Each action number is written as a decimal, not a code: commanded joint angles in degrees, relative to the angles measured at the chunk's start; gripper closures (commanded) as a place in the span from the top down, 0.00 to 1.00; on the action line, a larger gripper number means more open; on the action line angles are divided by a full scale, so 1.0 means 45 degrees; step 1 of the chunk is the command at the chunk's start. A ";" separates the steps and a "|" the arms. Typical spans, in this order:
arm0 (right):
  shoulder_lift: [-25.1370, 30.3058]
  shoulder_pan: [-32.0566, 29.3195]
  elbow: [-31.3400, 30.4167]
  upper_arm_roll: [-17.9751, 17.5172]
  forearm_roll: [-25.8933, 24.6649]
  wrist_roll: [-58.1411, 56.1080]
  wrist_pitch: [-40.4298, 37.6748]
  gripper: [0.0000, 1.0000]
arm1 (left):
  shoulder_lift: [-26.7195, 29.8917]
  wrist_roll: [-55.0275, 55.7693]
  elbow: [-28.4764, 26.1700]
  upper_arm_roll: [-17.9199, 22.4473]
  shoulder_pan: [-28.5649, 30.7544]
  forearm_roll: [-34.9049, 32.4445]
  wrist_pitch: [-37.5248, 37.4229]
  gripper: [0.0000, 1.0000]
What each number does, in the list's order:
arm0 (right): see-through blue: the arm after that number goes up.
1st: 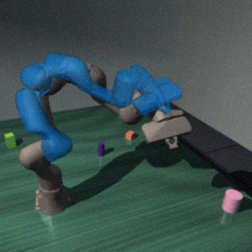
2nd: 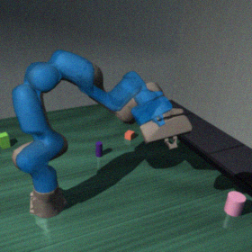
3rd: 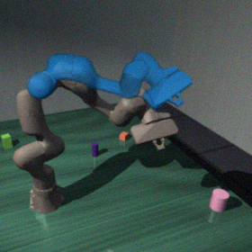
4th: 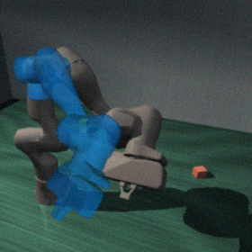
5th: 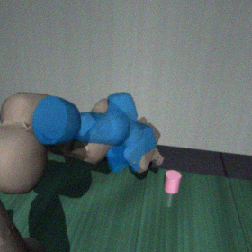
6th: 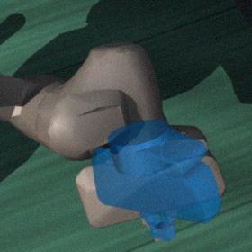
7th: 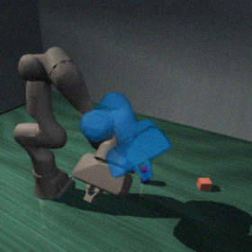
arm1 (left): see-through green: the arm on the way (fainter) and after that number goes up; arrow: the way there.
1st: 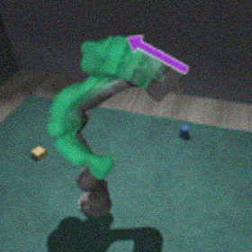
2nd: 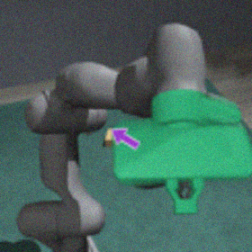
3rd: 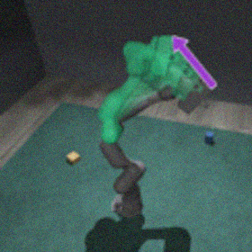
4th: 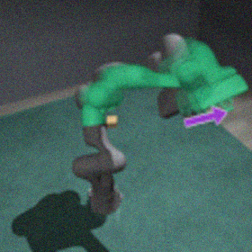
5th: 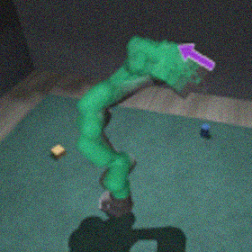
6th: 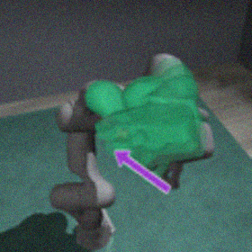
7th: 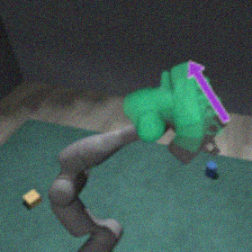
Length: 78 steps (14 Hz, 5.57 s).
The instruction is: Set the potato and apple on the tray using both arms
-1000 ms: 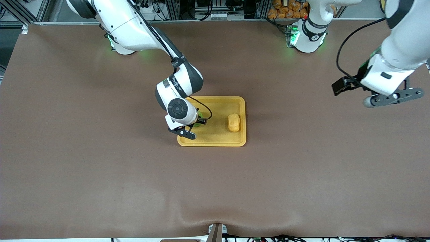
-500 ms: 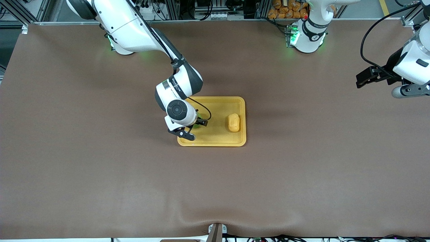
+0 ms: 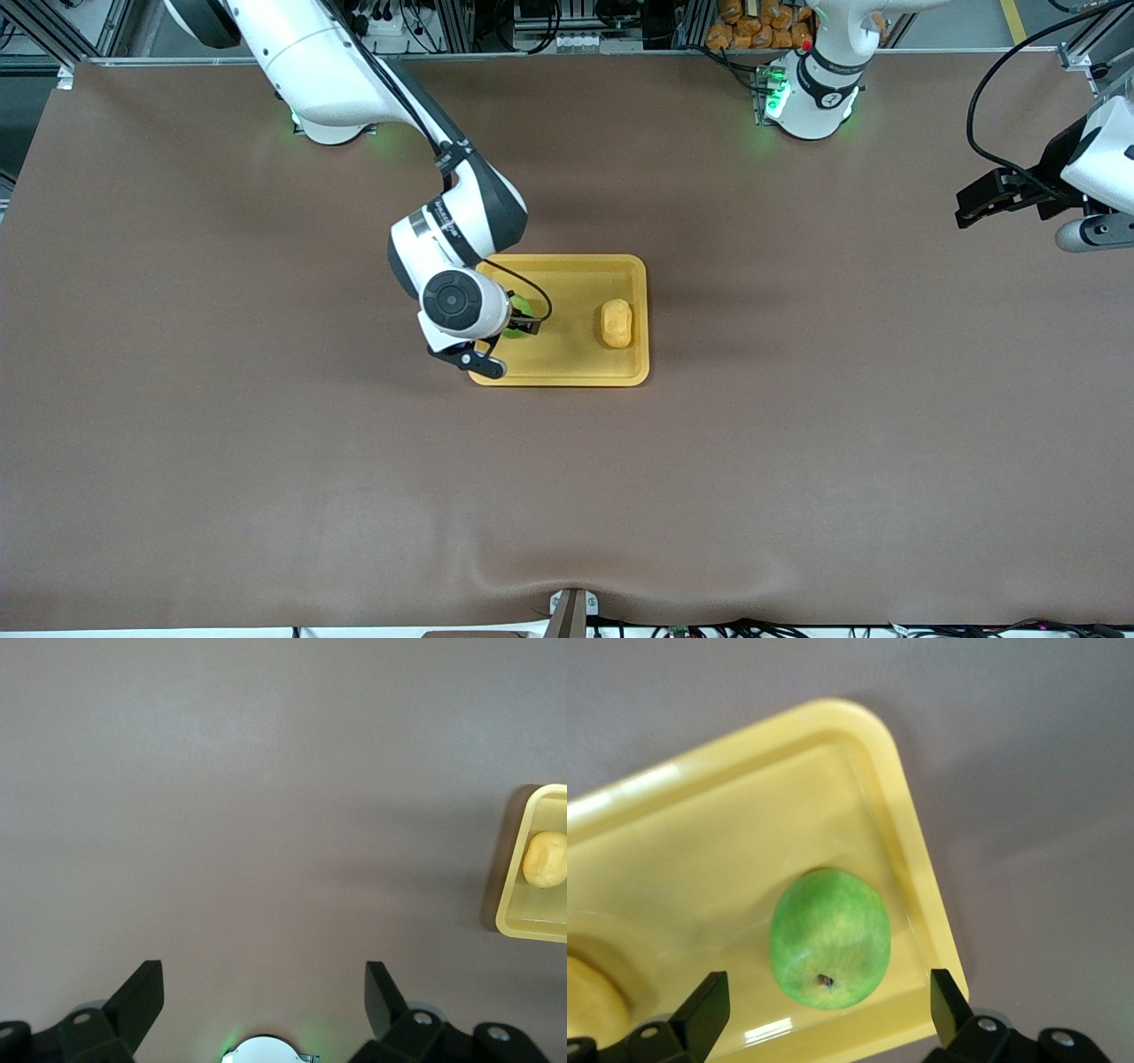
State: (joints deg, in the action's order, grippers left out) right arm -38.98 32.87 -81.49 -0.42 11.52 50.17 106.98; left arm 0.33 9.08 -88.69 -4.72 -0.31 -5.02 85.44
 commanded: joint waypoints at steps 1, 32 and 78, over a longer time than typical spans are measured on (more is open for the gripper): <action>0.0147 -0.0467 0.0840 -0.0142 0.0154 -0.0017 -0.0898 1.00 | 0.0356 -0.0298 -0.0175 -0.0044 0.0088 0.0080 -0.0100 1.00; 0.4208 -0.6071 0.3343 -0.0415 -0.0881 -0.5483 -0.5626 1.00 | 0.1606 -0.0103 -0.0526 0.0601 -0.0772 0.0588 -0.0842 1.00; 0.9698 -0.7714 -0.1559 -0.0591 -0.2307 -1.0916 -0.5511 1.00 | 0.1880 -0.0689 -0.0448 0.0757 -0.0713 0.0862 -0.1370 1.00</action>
State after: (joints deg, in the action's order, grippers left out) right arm 4.46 -0.55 -89.02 -2.51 -0.03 1.70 82.64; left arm 7.59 6.89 -90.27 -1.39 -3.83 -2.31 79.93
